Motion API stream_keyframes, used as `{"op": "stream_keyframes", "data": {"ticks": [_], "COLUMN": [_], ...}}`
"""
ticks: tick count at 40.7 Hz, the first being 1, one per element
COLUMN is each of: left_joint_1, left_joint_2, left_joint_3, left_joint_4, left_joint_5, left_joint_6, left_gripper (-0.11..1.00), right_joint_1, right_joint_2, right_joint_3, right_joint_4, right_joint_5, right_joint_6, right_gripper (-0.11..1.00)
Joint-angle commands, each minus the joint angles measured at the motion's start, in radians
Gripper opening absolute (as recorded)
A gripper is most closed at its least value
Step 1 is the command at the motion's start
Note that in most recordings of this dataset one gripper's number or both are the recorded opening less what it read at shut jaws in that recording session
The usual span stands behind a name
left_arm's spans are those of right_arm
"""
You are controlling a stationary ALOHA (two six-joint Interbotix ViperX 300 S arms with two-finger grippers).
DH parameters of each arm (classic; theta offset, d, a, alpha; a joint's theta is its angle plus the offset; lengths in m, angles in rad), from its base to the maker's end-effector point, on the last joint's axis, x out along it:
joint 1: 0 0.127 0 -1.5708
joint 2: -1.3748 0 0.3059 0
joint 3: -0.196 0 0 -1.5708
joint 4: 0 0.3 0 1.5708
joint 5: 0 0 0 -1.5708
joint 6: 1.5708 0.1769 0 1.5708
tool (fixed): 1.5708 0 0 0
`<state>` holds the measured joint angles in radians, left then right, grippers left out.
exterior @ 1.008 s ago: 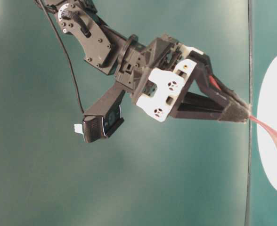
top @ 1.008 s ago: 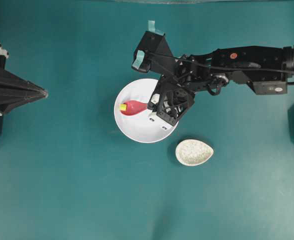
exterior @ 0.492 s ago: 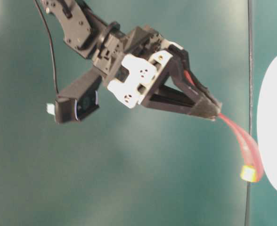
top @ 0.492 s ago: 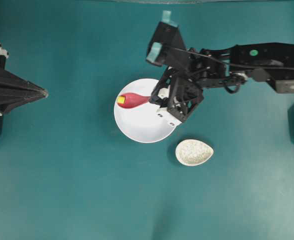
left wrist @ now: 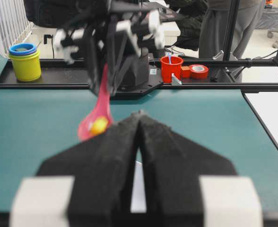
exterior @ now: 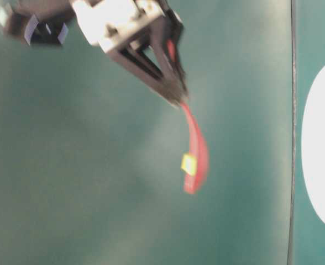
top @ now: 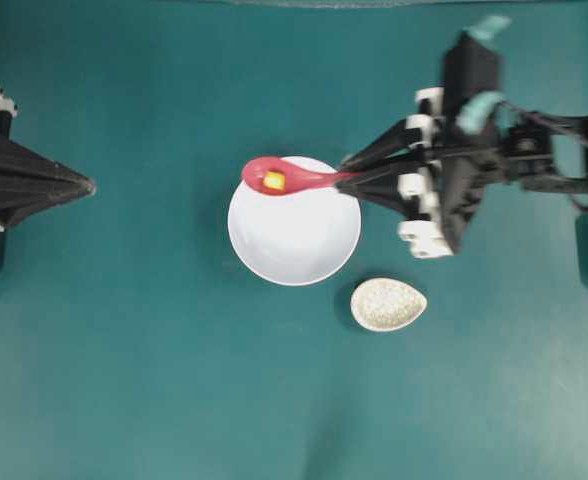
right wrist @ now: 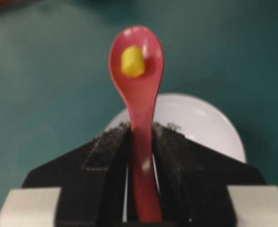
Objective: Scoop the yellow hexagonal prism block from the bowl with a spoon using the right arm.
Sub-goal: 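Lift the spoon holding the block up and back toward the right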
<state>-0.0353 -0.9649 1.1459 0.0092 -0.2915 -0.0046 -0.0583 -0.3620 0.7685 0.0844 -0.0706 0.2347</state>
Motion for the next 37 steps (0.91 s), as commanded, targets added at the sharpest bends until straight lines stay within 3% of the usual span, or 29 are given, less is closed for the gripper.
{"op": "stream_keyframes", "data": {"ticks": [1, 9, 37], "left_joint_1": [-0.003, -0.003, -0.003], "left_joint_2": [0.005, 0.005, 0.005], "left_joint_3": [-0.029, -0.029, -0.029], "left_joint_4": [0.002, 0.002, 0.002], "left_joint_5": [-0.005, -0.005, -0.005], "left_joint_6": [-0.002, -0.002, -0.002], "left_gripper": [0.00, 0.00, 0.00], "right_joint_1": [0.011, 0.015, 0.014], "right_joint_2": [-0.066, -0.120, -0.112], "right_joint_3": [0.026, 0.063, 0.058], "right_joint_4": [-0.011, -0.012, -0.011], "right_joint_5": [-0.048, -0.055, -0.029], "right_joint_6": [-0.003, 0.000, 0.002], "right_gripper": [0.22, 0.22, 0.22]}}
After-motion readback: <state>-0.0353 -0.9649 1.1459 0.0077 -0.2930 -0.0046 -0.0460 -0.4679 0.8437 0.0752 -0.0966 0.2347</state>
